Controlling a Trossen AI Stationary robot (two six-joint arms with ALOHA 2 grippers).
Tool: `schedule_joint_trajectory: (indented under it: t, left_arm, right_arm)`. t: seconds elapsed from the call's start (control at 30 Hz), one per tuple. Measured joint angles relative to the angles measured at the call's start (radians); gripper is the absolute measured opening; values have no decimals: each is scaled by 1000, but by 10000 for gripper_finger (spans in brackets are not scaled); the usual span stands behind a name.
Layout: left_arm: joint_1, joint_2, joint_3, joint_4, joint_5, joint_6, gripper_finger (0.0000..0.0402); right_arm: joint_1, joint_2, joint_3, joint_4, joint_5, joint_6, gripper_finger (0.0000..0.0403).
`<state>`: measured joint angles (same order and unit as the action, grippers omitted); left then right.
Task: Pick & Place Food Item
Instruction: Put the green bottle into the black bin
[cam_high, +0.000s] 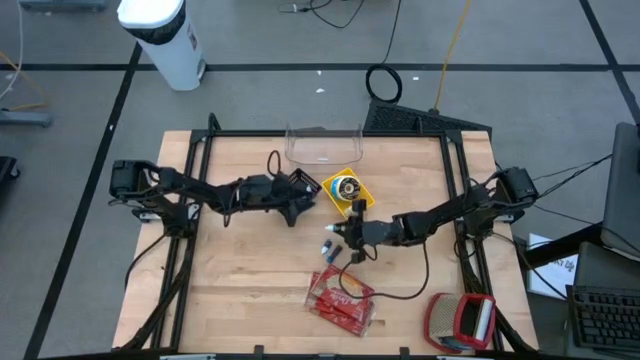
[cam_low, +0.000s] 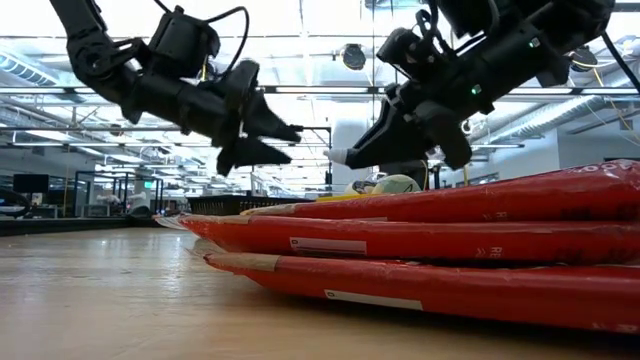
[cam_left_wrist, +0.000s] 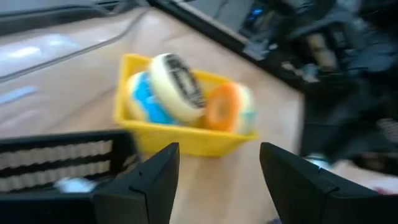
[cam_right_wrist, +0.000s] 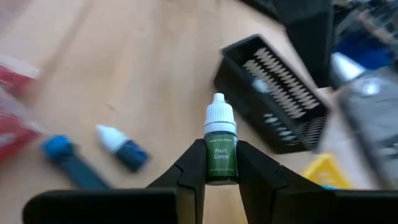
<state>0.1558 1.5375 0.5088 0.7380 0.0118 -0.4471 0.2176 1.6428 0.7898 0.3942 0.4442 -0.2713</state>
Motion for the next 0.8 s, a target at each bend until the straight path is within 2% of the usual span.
schedule_joint_trajectory:
  t: [0.13, 0.3, 0.47, 0.63, 0.8]
  left_arm:
    - [-5, 0, 42, 18, 66, -41, 226]
    - [-40, 0, 80, 16, 68, -50, 225]
    - [-74, 0, 100, 12, 66, -54, 225]
    - [-106, 0, 113, 13, 65, -50, 225]
    - [-114, 0, 129, 13, 11, -52, 225]
  right_arm:
    - [0, 0, 0, 38, 108, -86, 58]
    - [0, 0, 0, 138, 184, -211, 59]
    - [-8, 0, 0, 247, 184, -298, 59]
    - [-22, 0, 0, 278, 185, -333, 59]
    - [-21, 0, 0, 317, 181, -375, 59]
